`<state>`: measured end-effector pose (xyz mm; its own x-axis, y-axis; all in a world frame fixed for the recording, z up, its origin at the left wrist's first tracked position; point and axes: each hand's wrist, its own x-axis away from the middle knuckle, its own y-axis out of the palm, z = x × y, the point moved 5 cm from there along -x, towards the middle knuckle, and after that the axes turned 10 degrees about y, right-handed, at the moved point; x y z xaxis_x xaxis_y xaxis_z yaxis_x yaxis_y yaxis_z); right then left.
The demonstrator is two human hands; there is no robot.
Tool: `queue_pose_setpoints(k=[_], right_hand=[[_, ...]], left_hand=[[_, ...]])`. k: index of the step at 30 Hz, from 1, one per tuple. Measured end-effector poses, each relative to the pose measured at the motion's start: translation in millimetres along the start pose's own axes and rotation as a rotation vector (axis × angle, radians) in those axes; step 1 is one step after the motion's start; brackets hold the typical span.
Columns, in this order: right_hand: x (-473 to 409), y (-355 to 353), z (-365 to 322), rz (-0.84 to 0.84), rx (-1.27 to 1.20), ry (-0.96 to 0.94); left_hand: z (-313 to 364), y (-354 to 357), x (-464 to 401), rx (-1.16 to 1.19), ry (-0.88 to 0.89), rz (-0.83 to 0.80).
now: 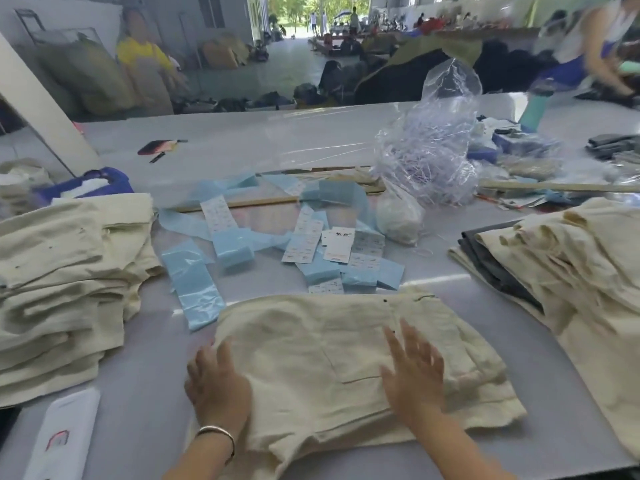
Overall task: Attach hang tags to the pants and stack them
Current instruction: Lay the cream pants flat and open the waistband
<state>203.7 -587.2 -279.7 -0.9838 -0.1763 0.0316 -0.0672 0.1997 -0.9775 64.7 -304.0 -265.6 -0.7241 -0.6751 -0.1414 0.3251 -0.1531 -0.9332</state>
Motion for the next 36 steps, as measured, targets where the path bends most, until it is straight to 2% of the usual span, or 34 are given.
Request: queue_pose_setpoints(k=[2, 4, 6, 7, 10, 13, 15, 17, 18, 20, 23, 24, 28, 30, 32, 36], right_hand=[[-12.7, -21.0, 36.2, 0.094, -0.072, 0.279], [-23.8, -31.5, 65.7, 0.023, -0.159, 0.472], [-33.1, -31.1, 80.5, -0.075, -0.3, 0.531], [-36.7, -30.5, 84.2, -0.121, -0.38, 0.538], [-43.5, -36.0, 82.8, -0.174, -0.603, 0.512], [-40.0, -54.1, 60.1, -0.097, -0.615, 0.37], [-28.2, -65.0, 27.5, -0.031, -0.52, 0.119], [-11.0, -75.4, -8.8, 0.062, -0.478, -0.217], [-3.3, -75.9, -21.2, 0.077, -0.448, -0.347], [2.0, -67.2, -30.6, 0.007, -0.4, -0.465], [-7.0, -51.0, -8.9, -0.198, -0.457, -0.338], [-11.5, -51.1, 1.7, -0.204, -0.5, -0.297], [-32.8, -62.6, 51.6, -0.04, -0.557, -0.133], [-39.6, -60.1, 69.9, -0.047, -0.519, -0.047], [-44.0, -54.6, 78.0, -0.103, -0.514, -0.021], [-52.1, -42.2, 74.4, -0.248, -0.434, -0.085]], left_hand=[[36.3, 6.4, 10.2, 0.067, 0.234, 0.031], [73.3, 19.6, 26.3, 0.174, 0.518, 0.042], [100.3, 29.0, 44.3, 0.225, 0.71, 0.003], [107.3, 35.3, 50.4, 0.221, 0.723, -0.053], [113.0, 52.8, 53.4, 0.122, 0.658, -0.134], [121.8, 54.9, 34.8, 0.184, 0.475, -0.258], [140.2, 50.4, 24.6, 0.464, 0.312, -0.405], [167.2, 51.5, 25.2, 0.934, 0.092, -0.566], [179.6, 53.7, 27.2, 1.103, -0.012, -0.595], [191.5, 61.5, 28.4, 1.186, -0.159, -0.548], [194.1, 70.9, 28.6, 1.057, -0.183, -0.46], [196.4, 73.7, 28.6, 1.069, -0.18, -0.452], [211.0, 81.9, 25.5, 1.196, -0.222, -0.43], [214.8, 86.9, 22.3, 1.169, -0.209, -0.41], [217.0, 90.5, 22.2, 1.109, -0.178, -0.37], [214.4, 88.6, 29.6, 1.016, -0.166, -0.21]])
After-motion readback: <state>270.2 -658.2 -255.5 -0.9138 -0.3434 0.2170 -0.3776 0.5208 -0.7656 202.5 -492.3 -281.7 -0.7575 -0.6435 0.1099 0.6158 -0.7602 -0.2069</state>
